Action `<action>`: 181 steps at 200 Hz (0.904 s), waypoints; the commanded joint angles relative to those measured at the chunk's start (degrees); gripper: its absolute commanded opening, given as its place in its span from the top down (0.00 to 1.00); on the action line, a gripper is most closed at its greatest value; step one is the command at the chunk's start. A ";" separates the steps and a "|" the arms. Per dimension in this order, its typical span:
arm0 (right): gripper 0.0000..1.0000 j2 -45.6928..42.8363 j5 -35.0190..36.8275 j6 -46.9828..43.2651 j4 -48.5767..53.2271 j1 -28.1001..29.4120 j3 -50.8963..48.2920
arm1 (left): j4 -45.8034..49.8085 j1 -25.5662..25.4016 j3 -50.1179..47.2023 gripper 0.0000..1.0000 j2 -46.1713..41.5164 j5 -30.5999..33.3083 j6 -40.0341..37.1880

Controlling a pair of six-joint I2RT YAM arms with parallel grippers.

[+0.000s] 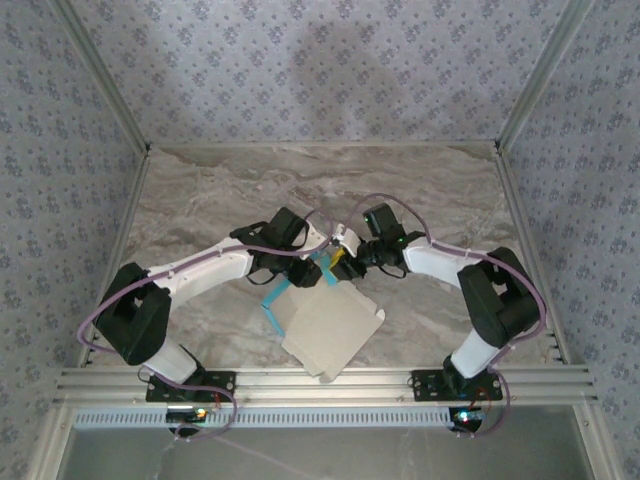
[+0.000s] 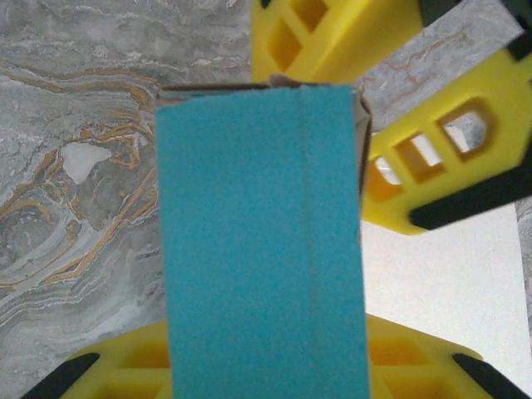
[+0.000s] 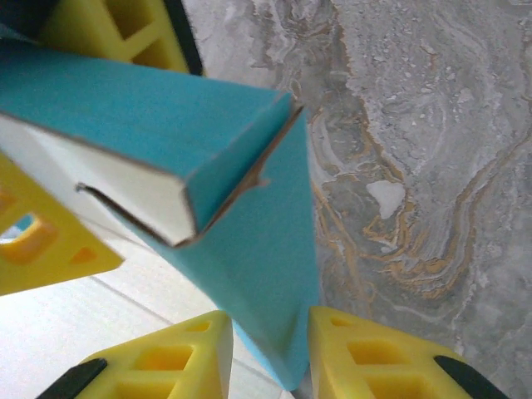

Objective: Fold the paper box

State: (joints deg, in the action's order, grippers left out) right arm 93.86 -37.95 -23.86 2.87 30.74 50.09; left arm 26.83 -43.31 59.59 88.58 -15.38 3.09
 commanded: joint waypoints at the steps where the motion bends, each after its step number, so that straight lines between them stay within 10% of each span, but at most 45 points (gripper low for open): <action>1: 0.70 1.75 3.32 0.51 -3.78 1.33 1.46 | -2.58 -1.22 0.81 0.66 -0.03 -2.72 -1.02; 112: 0.69 8.80 14.93 2.88 -3.82 5.99 4.85 | -3.89 -1.35 -0.26 0.69 -0.14 -4.31 -1.25; 181: 0.89 9.24 21.72 4.75 -3.34 6.83 5.92 | -3.54 -1.31 0.16 0.69 -0.09 -3.81 -1.33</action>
State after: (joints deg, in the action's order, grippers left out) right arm 99.66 -28.14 -19.31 -1.67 34.81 54.19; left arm 28.27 -41.21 58.65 88.62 -9.56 8.03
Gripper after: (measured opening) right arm 0.129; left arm 0.308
